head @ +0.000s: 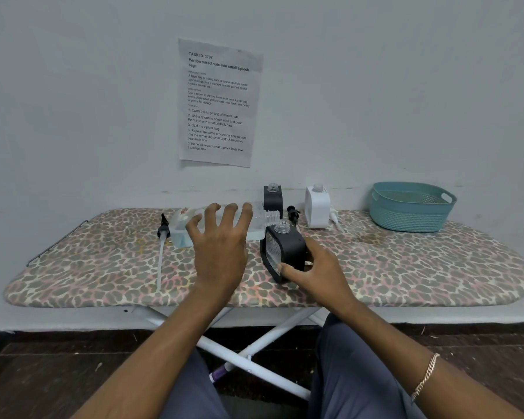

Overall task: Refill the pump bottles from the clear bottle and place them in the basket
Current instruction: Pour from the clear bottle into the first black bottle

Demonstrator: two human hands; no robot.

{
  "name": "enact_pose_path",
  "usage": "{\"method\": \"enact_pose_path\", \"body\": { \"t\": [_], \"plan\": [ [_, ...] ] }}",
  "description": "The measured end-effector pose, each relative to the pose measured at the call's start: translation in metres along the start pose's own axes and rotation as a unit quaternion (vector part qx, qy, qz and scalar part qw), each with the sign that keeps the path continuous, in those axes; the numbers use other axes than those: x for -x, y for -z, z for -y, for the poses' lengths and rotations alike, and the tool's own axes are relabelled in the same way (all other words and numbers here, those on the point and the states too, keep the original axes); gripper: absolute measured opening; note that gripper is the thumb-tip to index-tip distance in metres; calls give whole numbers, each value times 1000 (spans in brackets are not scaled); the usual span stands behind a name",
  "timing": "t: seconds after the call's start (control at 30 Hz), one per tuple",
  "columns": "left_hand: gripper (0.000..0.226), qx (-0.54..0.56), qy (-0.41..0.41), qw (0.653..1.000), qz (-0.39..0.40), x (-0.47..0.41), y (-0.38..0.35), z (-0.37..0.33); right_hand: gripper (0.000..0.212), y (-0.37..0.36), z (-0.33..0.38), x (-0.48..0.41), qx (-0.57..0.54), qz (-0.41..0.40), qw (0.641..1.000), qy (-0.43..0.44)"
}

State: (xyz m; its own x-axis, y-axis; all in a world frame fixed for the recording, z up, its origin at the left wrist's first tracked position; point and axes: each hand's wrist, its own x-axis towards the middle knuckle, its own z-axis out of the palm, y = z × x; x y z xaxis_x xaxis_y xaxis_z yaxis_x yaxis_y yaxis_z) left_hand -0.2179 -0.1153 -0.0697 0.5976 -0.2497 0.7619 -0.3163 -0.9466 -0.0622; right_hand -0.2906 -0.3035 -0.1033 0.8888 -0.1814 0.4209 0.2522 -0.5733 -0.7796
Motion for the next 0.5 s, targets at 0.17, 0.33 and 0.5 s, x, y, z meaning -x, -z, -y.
{"method": "enact_pose_path", "body": {
  "t": [0.17,0.33,0.5],
  "plan": [
    [73,0,1,1000,-1,0,0,0,45,0,1,1,-5,1,1000,-2],
    [73,2,2,1000,2,0,0,0,43,0,0,1,-4,0,1000,-4],
    [74,2,2,1000,3,0,0,0,42,0,0,0,-9,2,1000,-2]
  ]
}}
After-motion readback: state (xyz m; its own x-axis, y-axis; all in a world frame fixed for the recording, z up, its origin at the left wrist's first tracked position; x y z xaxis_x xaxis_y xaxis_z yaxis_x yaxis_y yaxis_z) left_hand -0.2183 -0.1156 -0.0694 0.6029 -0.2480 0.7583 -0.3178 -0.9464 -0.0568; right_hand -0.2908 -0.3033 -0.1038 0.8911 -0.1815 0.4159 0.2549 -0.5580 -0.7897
